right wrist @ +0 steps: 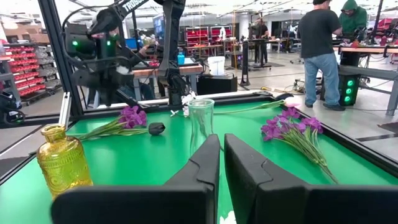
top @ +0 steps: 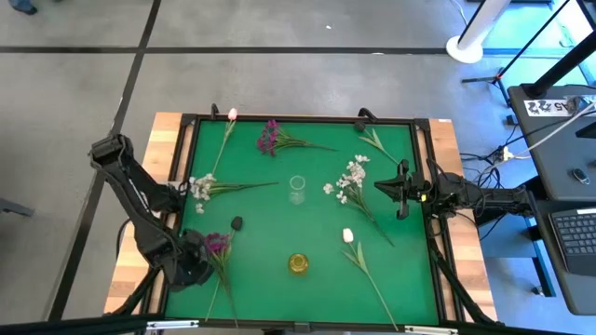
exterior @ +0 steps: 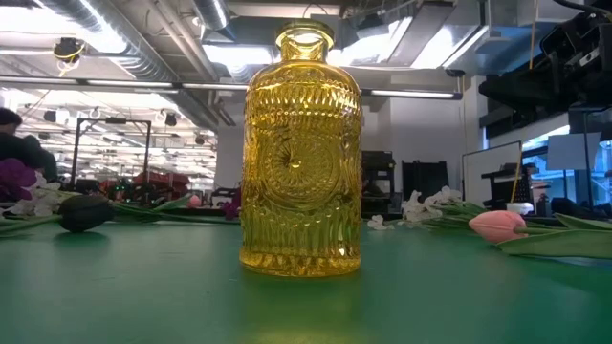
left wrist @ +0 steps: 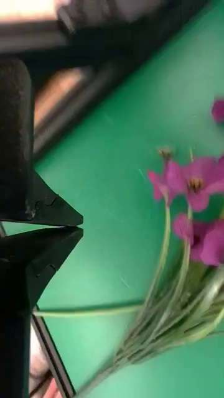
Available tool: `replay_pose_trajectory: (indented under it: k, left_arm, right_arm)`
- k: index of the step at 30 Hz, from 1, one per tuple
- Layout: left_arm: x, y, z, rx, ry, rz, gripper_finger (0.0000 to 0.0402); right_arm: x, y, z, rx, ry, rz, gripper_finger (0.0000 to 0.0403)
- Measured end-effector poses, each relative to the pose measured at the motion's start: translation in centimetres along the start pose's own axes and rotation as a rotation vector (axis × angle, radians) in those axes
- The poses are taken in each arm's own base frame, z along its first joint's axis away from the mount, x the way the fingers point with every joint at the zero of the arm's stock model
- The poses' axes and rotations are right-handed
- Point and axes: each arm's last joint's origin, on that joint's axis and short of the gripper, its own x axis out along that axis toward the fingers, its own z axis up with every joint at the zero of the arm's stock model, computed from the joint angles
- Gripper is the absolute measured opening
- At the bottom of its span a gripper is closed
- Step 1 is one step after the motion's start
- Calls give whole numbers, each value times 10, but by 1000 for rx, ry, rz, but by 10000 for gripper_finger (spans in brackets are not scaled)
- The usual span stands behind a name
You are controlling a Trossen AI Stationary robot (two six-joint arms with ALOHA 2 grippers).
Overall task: Sort flowers into vase by color
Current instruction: Put the bottom purple flowers into the transparent vase
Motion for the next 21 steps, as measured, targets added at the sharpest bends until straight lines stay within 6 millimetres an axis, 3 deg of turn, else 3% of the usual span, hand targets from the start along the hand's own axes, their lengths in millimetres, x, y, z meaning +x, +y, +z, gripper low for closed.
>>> replay_pose_trajectory:
  k: [8,16,21]
  left_arm:
    - [-37,-12,-13,-26,-211,-213,14]
    - [-31,-10,-8,-45,-257,-210,18]
    - [-21,-8,-4,-59,-218,-147,59]
  right_arm:
    - [0,0,0,0,0,0,26]
    - [0,0,0,0,0,0,26]
    - [0,0,0,0,0,0,26]
